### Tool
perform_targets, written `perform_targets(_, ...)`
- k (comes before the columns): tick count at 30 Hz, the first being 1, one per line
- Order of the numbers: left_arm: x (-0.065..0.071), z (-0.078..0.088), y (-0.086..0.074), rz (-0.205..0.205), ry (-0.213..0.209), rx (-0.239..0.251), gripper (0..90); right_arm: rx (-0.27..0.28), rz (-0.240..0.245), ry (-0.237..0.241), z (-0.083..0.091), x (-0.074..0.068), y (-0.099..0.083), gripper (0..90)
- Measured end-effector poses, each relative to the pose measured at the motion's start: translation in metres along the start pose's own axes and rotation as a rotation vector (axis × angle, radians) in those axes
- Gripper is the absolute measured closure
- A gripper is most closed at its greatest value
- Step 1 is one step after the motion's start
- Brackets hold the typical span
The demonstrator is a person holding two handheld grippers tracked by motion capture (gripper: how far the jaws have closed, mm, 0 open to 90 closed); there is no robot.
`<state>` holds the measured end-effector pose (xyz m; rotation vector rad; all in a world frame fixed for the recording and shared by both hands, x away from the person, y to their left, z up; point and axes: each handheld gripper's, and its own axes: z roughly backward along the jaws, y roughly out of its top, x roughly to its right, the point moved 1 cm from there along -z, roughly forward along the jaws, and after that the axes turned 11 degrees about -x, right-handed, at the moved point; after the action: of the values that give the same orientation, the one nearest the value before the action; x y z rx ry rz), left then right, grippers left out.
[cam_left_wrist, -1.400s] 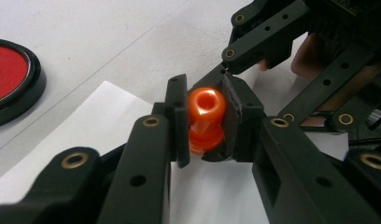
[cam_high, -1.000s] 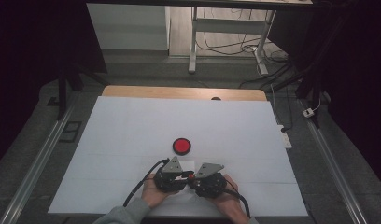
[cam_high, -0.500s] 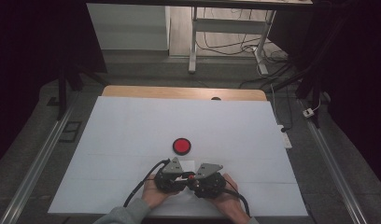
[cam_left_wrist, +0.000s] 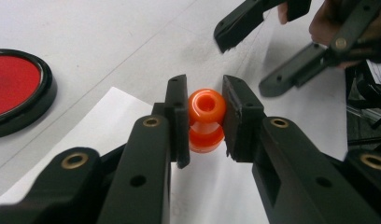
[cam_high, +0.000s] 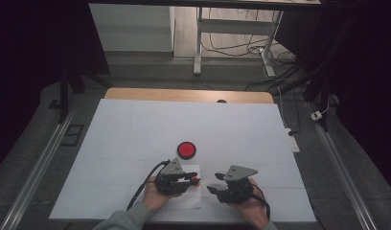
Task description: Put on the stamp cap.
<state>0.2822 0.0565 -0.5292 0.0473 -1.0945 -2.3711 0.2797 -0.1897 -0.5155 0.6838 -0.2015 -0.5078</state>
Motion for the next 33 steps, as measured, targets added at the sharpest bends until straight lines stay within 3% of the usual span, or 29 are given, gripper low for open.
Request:
perform_targets(16, -0.013, 0.027, 0.006, 0.035, 0.021, 0.062, 72.9, 0.058, -0.072, -0.085, 0.028, 0.023, -0.026, 44.5)
perform_targets(27, -0.035, 0.049, 0.006, 0.086, 0.075, 0.092, 72.9, 0.085, -0.115, -0.142, 0.043, 0.039, -0.042, 44.2)
perform_targets(33, -0.043, 0.057, 0.006, 0.091, 0.103, 0.093, 72.9, 0.086, -0.134, -0.156, 0.047, 0.045, -0.046, 44.4)
